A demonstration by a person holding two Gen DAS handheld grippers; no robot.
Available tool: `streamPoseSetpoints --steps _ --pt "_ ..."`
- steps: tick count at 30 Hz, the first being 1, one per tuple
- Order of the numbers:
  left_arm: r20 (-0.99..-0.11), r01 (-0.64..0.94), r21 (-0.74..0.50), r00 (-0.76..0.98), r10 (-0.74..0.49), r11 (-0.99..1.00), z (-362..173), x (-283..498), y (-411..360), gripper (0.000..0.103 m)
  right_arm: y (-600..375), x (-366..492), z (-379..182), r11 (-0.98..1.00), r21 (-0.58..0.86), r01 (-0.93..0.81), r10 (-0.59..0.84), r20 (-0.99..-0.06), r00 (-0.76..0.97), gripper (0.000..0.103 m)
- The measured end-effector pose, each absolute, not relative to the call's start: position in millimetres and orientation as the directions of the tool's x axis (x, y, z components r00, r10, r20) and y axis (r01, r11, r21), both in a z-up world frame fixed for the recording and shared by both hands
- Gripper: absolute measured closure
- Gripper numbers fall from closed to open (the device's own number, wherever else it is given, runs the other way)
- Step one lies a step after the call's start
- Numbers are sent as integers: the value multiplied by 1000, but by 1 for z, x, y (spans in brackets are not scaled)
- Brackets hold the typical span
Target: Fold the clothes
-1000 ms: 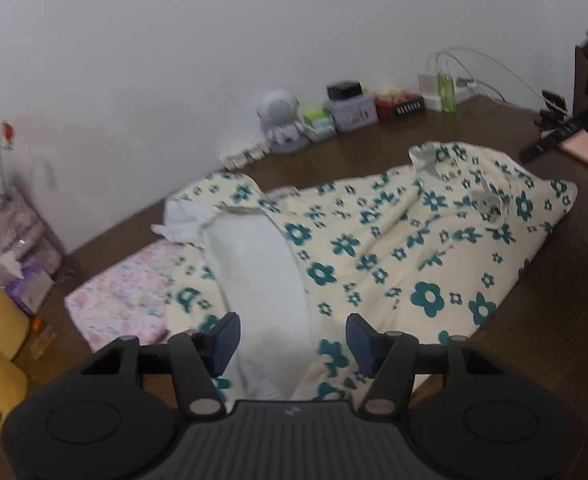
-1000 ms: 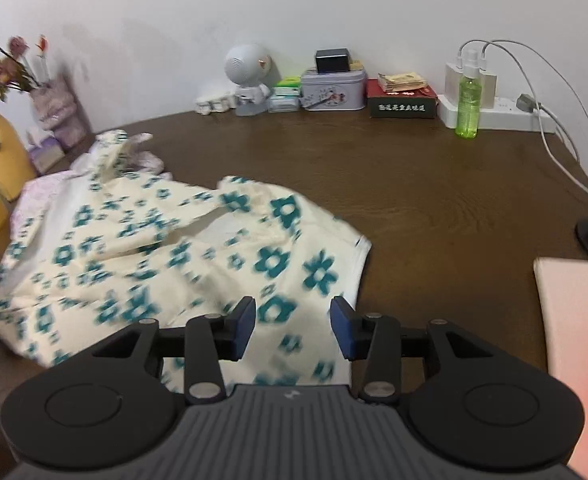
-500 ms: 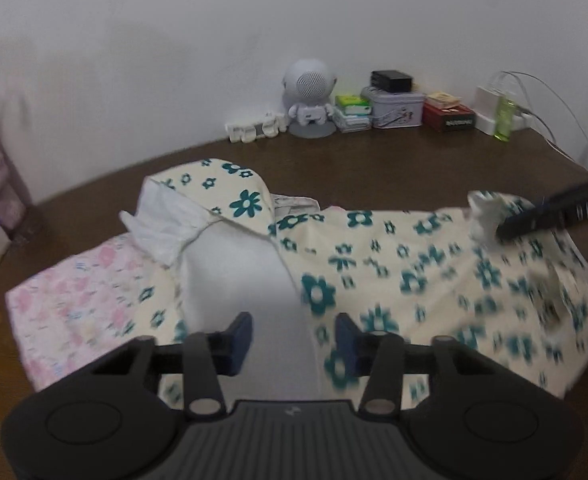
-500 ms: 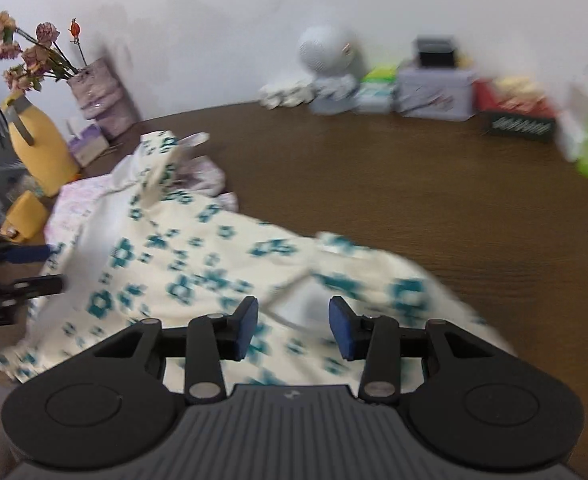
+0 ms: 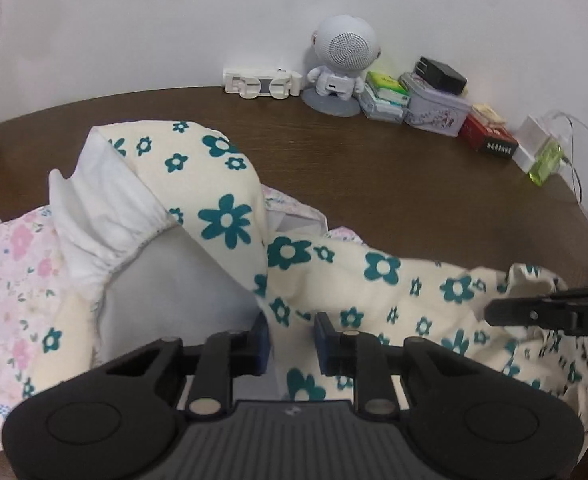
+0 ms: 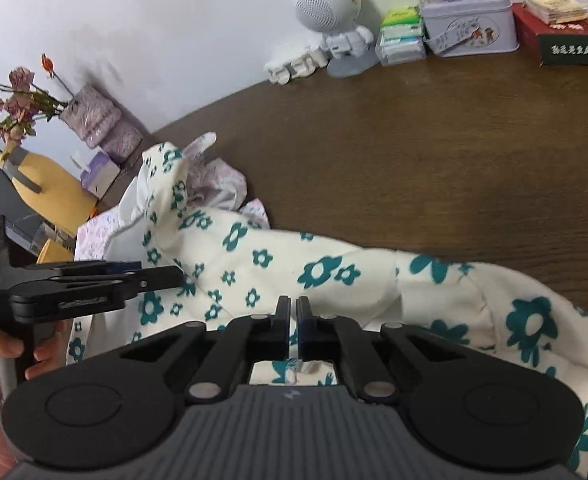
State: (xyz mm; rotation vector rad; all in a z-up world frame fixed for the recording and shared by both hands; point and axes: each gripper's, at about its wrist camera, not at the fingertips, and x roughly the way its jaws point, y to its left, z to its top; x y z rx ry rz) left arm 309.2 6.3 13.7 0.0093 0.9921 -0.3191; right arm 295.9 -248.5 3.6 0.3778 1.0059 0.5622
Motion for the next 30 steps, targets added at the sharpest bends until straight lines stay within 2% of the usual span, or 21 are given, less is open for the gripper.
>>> streamPoseSetpoints --steps 1,3,5,13,14,15,16,24,30 --pt "-821 267 -145 505 -266 953 14 310 7 82 -253 294 6 796 548 -257 603 -681 416 96" --pt "-817 263 -158 507 -276 952 14 310 9 82 -260 290 8 803 546 -239 592 -684 427 83" --pt "-814 260 -165 509 -280 952 13 311 10 82 -268 284 9 812 537 -227 578 -691 434 76" --pt "-809 228 -173 521 -270 958 9 313 6 82 -272 289 -12 783 606 -140 602 -683 414 74" --pt "-807 228 -175 525 -272 958 9 313 6 82 -271 290 -14 773 620 -132 611 -672 419 74" --pt "-803 229 -177 529 -275 957 8 313 6 91 -270 292 -16 763 635 -124 619 -661 425 81" --pt "-793 236 -183 538 -285 954 8 312 7 101 -270 294 -17 752 649 -116 626 -649 431 99" --pt "-671 183 -337 641 -372 923 24 325 25 102 -286 319 27 706 688 -167 631 -504 590 101" --pt "-649 128 -316 694 -312 940 20 348 8 102 -268 354 27 769 621 -150 557 -536 634 100"
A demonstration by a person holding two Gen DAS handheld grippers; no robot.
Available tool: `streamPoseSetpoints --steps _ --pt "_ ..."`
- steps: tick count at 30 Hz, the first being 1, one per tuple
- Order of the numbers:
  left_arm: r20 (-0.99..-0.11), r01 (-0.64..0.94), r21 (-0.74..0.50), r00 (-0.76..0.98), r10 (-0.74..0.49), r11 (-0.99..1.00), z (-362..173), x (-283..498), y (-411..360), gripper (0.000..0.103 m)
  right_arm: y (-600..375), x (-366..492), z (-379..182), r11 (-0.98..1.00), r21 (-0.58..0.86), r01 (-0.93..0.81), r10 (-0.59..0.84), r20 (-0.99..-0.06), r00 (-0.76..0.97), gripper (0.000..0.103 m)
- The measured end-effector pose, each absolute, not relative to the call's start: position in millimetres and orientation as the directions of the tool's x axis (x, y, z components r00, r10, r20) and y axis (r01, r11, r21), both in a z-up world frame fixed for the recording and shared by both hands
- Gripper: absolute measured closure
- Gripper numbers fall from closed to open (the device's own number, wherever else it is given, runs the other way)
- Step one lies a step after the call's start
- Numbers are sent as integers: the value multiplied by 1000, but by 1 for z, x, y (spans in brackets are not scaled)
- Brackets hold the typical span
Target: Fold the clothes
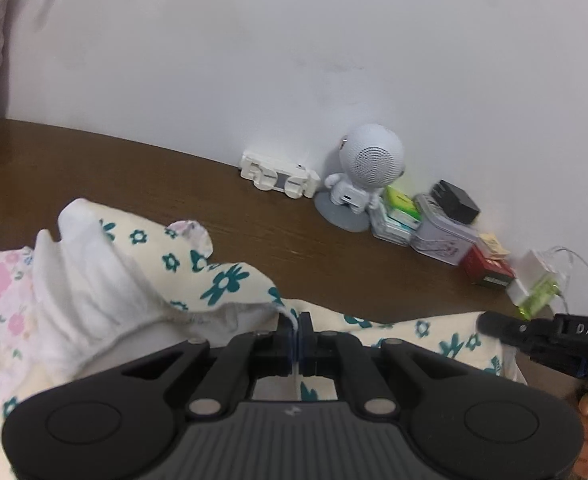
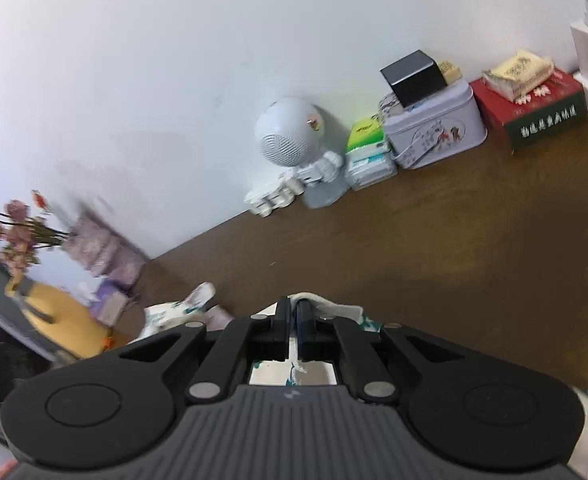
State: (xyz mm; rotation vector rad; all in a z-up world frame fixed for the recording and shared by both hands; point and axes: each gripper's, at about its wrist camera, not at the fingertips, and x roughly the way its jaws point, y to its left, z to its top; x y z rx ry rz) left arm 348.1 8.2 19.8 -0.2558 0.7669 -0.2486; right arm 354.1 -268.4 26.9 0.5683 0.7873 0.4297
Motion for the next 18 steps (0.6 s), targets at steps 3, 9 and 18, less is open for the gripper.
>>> streamPoseSetpoints --steps 3,9,18 --pt "-657 125 -325 684 -318 937 13 358 5 100 -260 366 12 794 594 -127 526 -568 632 100" --pt "-680 103 -349 656 -327 932 12 358 15 68 -266 373 -10 766 635 -97 559 -584 589 67" --pt "-703 244 -240 624 -341 940 51 282 49 37 -292 282 56 769 516 -376 635 -552 540 53"
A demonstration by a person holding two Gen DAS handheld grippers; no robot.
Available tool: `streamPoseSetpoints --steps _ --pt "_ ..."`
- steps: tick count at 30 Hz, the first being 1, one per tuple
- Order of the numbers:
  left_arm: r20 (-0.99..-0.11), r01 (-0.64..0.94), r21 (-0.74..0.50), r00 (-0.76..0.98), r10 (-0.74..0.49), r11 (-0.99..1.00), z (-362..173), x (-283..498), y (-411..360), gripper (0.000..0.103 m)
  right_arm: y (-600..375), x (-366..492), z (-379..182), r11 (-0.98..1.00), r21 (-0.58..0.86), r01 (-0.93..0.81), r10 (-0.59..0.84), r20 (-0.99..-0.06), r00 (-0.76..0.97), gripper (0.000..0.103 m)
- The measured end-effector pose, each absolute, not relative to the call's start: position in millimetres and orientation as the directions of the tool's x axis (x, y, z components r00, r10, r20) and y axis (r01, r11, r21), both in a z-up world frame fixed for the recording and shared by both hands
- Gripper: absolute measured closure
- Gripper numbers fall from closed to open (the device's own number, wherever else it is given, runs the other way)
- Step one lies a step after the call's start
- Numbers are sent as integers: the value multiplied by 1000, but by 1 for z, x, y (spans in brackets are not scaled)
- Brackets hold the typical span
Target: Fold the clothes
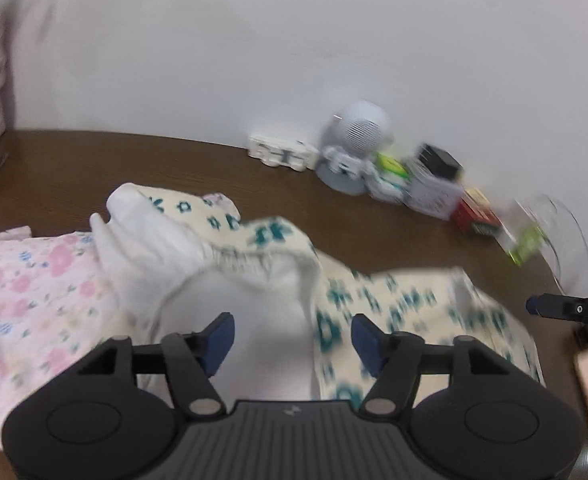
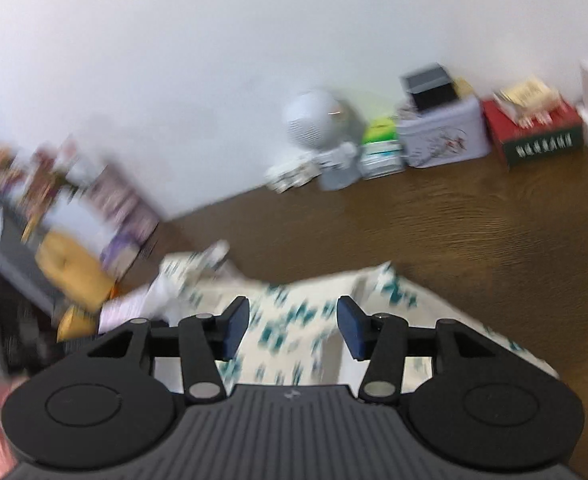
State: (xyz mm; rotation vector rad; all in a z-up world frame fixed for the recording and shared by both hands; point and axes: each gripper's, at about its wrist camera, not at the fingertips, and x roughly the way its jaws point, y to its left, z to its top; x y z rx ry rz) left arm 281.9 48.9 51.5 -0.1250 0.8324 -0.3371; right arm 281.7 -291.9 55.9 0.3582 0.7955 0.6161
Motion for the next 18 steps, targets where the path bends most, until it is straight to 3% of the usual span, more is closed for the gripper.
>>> streamPoseSetpoints --steps 6,14,18 --pt "-779 354 -173 522 -347 919 41 217 42 37 -258 224 42 740 428 -519 643 -678 358 60" --pt "-828 394 -152 450 -334 907 19 180 38 37 -244 204 26 740 259 -620 521 -805 285 61" --pt "-835 411 -144 438 -333 900 17 174 35 37 -235 200 19 720 206 -662 484 -834 266 68"
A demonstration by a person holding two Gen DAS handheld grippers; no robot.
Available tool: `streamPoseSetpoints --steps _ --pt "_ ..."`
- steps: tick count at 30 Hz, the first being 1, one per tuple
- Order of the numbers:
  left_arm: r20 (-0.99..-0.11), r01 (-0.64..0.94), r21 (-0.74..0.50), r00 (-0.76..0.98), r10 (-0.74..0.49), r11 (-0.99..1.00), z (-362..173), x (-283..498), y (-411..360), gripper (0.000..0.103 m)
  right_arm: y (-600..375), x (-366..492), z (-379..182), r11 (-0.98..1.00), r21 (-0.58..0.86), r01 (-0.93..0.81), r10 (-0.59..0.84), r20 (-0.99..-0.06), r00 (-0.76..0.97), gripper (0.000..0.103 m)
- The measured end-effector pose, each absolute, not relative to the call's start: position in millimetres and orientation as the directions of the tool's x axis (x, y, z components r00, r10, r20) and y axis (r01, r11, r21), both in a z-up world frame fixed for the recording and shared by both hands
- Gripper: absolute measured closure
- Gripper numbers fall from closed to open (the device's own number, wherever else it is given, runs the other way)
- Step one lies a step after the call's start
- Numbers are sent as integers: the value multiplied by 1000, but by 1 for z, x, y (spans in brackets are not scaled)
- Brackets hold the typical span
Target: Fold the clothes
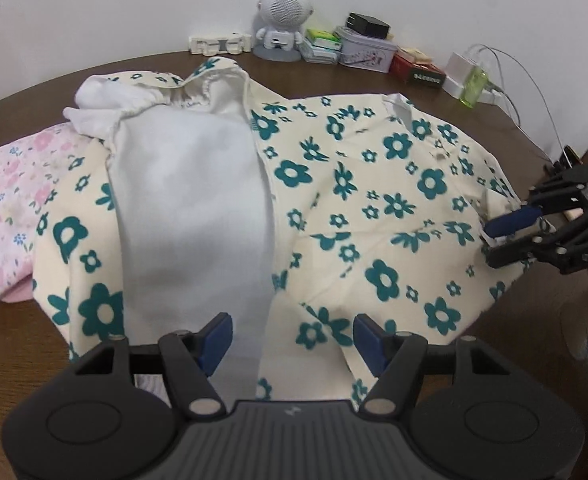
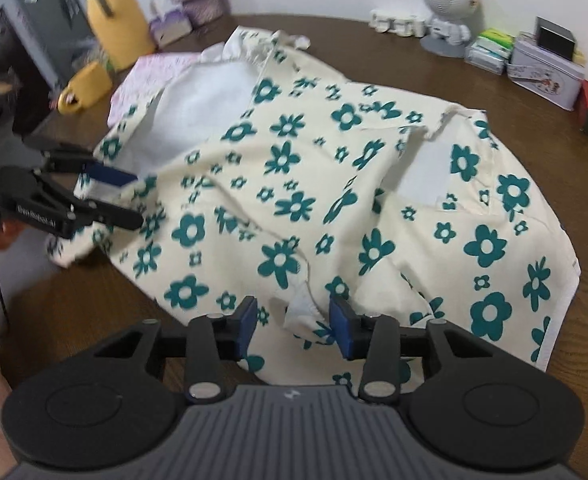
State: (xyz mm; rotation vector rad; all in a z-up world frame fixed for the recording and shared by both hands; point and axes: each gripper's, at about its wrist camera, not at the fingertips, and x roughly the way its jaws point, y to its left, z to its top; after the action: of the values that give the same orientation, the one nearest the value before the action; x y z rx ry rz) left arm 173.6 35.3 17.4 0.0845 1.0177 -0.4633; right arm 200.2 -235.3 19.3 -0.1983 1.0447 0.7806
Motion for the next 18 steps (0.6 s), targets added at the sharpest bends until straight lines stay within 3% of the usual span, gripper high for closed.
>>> streamPoseSetpoints --steps 5,7,8,9,14,18 --pt "-847 427 -112 432 -311 897 14 171 29 39 -230 206 10 719 174 -672 452 -852 263 84" --pt "-852 433 -84 436 -290 897 13 171 26 49 -228 206 9 709 174 -683 454 -855 253 99" --pt "-848 447 -68 445 -288 892 13 170 25 63 -228 205 10 704 177 -688 455 -856 246 99" --pt "-847 467 -70 439 -300 881 14 169 26 84 -229 203 13 698 176 -694 458 -855 244 99" --pt "-828 508 -104 432 -357 855 24 163 40 90 -240 155 53 639 200 -743 512 -831 217 99" --pt "-832 537 -113 409 -375 836 26 155 42 90 -245 118 50 643 249 -725 503 -851 154 99"
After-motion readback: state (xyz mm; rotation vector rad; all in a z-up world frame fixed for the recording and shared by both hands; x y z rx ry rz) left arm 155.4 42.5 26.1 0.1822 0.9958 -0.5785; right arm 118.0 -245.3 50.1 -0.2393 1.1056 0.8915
